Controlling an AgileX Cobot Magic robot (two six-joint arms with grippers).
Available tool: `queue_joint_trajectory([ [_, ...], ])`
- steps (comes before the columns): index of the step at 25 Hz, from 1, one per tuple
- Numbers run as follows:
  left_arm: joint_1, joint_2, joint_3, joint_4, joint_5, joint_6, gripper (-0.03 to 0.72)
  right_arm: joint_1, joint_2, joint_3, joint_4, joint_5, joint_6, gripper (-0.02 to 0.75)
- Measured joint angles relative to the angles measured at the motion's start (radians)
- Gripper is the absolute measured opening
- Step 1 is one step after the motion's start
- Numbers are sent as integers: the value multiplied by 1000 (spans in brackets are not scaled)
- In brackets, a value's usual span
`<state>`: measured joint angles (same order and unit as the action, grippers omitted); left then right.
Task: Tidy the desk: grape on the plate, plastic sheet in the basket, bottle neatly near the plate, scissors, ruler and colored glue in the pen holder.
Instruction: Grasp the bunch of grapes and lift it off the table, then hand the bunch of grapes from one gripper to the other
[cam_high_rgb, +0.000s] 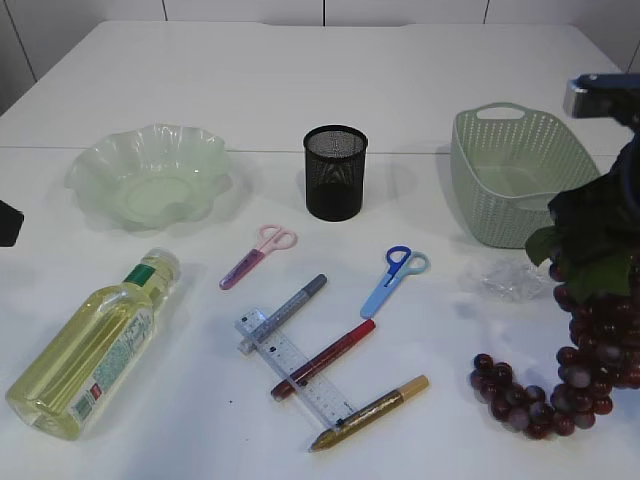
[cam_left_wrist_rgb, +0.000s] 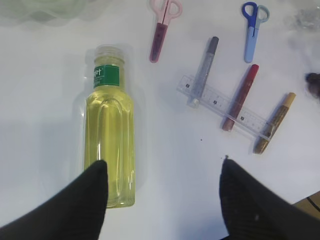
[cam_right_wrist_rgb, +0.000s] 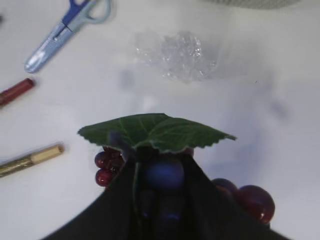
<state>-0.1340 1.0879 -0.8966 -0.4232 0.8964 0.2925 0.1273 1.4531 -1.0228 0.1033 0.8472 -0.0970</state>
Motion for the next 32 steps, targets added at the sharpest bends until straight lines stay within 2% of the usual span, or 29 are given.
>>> queue_joint_trajectory([
  [7, 0, 0, 0, 0, 0, 0, 508, 0, -190, -50, 157, 65, -51, 183],
  [12, 0, 0, 0, -5, 0, 2, 508, 0, -247, -148, 237, 117, -63, 182],
  [18, 0, 0, 0, -74, 0, 103, 508, 5, -252, -288, 340, 152, -85, 181],
  [22, 0, 0, 0, -202, -8, 229, 508, 56, -252, -346, 362, 152, -98, 181],
  [29, -2, 0, 0, -275, -24, 308, 508, 181, -231, -364, 389, 128, -103, 181],
  [32, -32, 8, 0, -316, -30, 358, 508, 211, -207, -379, 440, 107, -112, 180],
])
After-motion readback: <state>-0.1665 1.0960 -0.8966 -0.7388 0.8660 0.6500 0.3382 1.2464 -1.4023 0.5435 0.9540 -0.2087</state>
